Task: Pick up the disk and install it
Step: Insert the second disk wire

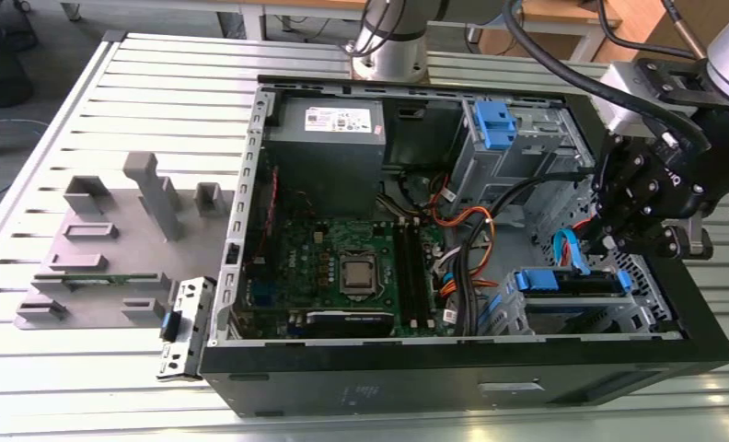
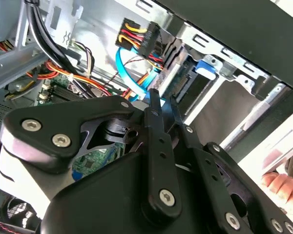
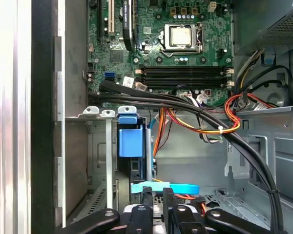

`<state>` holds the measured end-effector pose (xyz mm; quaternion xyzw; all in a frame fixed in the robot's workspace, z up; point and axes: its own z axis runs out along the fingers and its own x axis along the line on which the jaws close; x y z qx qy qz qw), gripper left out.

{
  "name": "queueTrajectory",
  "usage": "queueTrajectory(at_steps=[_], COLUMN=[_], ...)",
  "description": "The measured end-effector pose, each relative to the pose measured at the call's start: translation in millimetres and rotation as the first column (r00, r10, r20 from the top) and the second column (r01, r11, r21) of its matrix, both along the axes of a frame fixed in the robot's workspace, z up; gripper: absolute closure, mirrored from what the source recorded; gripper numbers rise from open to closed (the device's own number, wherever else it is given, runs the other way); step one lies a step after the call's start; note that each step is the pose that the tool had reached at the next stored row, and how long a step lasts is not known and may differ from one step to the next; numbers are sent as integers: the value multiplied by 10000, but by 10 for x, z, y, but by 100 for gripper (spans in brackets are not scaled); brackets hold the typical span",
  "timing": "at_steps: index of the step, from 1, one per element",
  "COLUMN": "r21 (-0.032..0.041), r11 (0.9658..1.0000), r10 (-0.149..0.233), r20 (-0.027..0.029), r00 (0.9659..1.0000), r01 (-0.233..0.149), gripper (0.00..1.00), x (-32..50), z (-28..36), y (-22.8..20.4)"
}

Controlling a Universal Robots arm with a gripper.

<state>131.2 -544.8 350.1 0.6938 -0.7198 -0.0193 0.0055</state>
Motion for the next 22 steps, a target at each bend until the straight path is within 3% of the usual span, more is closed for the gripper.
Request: queueTrajectory(at_steps=[12,22], r21=[0,0], r11=[10000,10000], r10=[0,2], r20=[3,3], r00=[10000,10000], r01=[0,-2], gripper=[77,77], x=[-1,4], z=[-15,-16], y=[222,241])
